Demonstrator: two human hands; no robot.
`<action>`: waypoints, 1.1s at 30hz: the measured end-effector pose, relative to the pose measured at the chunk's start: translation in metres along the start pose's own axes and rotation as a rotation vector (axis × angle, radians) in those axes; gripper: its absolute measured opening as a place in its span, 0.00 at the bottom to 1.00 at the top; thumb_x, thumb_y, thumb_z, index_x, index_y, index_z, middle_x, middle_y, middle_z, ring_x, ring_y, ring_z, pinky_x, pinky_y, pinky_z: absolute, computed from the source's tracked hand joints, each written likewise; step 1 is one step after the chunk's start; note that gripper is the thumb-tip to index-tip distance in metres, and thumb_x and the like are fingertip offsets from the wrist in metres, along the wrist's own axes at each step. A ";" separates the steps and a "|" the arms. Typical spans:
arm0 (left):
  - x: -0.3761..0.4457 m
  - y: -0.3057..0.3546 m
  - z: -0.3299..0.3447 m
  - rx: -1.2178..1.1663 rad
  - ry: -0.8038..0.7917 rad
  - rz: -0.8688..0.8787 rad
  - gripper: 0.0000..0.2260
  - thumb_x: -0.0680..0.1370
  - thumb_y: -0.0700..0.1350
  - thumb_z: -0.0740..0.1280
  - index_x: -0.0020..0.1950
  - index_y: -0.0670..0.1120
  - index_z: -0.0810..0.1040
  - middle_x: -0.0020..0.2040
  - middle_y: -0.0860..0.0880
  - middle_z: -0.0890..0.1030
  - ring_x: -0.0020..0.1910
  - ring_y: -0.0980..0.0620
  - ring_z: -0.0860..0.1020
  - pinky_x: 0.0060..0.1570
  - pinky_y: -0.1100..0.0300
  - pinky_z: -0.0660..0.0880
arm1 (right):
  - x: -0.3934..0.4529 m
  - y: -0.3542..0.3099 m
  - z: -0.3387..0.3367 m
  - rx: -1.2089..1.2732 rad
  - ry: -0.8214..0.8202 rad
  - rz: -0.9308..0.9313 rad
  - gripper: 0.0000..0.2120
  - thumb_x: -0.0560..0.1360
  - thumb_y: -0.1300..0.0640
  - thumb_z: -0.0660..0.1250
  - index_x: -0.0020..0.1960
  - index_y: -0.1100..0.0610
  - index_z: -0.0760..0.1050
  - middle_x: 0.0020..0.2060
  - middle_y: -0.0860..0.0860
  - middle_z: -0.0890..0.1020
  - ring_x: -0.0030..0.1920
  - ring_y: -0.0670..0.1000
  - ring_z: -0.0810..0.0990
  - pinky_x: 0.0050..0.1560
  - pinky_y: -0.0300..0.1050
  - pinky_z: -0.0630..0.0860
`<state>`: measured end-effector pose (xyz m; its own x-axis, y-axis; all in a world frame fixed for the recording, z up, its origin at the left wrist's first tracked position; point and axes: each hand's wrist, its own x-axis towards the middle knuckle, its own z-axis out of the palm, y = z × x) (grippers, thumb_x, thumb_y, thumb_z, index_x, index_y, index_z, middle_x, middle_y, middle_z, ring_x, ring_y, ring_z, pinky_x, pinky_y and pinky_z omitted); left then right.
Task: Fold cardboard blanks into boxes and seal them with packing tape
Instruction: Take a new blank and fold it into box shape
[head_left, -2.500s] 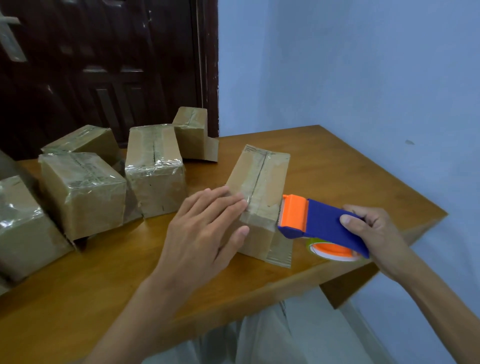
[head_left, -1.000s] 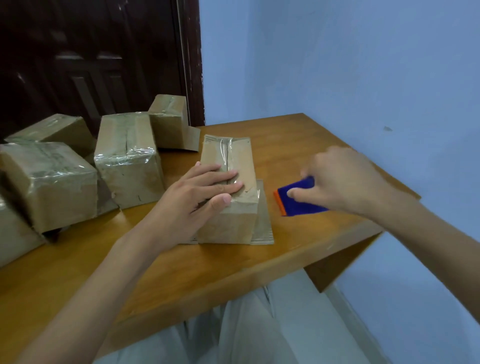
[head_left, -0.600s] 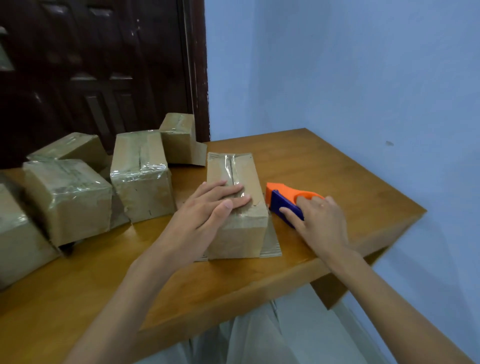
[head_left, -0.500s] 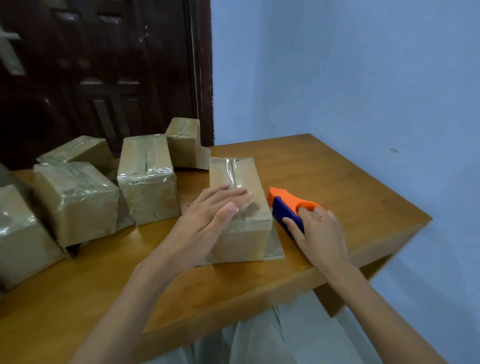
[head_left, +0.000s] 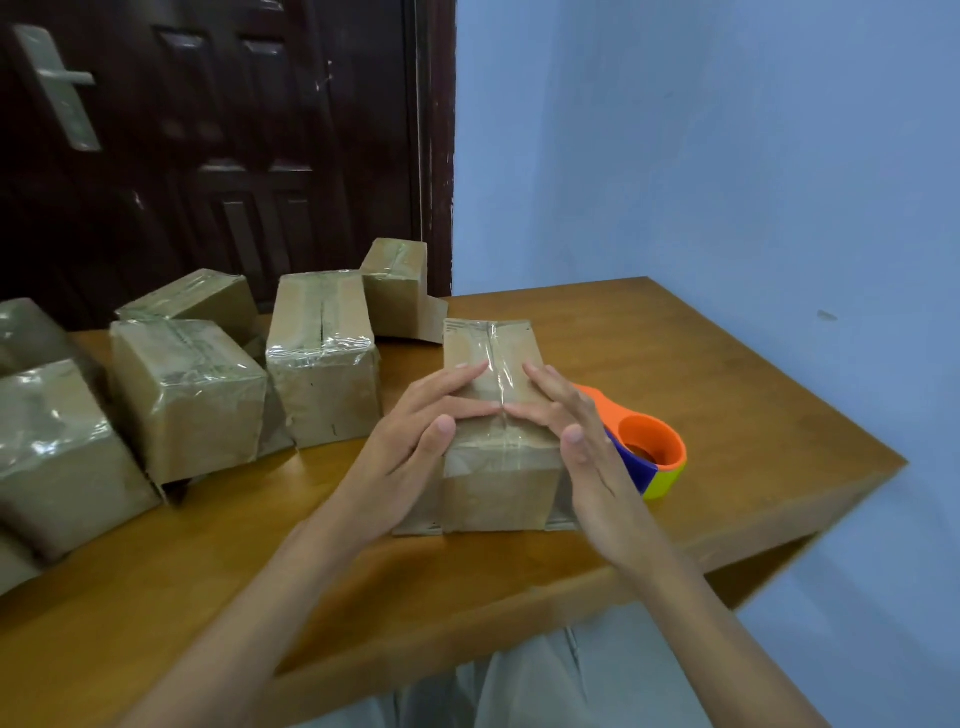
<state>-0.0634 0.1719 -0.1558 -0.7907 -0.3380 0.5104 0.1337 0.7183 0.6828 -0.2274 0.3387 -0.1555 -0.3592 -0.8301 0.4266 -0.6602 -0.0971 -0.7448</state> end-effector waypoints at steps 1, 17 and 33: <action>-0.001 -0.005 -0.001 0.064 -0.023 0.027 0.23 0.88 0.58 0.49 0.74 0.52 0.77 0.81 0.57 0.66 0.83 0.51 0.59 0.79 0.39 0.61 | 0.001 0.003 -0.001 -0.014 -0.008 -0.020 0.27 0.85 0.42 0.43 0.72 0.44 0.76 0.81 0.39 0.61 0.84 0.47 0.52 0.79 0.54 0.53; 0.001 -0.030 0.006 0.328 0.003 0.233 0.20 0.85 0.54 0.61 0.72 0.46 0.77 0.78 0.47 0.70 0.80 0.42 0.63 0.75 0.37 0.67 | 0.024 0.031 -0.035 -0.452 -0.204 -0.367 0.28 0.87 0.41 0.47 0.76 0.55 0.71 0.81 0.48 0.64 0.83 0.54 0.57 0.68 0.59 0.77; -0.002 -0.014 0.030 0.228 0.233 0.121 0.18 0.86 0.55 0.61 0.63 0.44 0.82 0.72 0.49 0.76 0.79 0.47 0.67 0.76 0.48 0.66 | 0.011 0.018 0.015 -0.128 0.132 -0.122 0.22 0.81 0.37 0.64 0.65 0.52 0.77 0.75 0.40 0.71 0.74 0.45 0.72 0.64 0.52 0.80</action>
<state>-0.0816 0.1811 -0.1827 -0.6164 -0.3531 0.7038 0.0604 0.8700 0.4893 -0.2332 0.3200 -0.1715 -0.3491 -0.7364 0.5795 -0.7796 -0.1149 -0.6157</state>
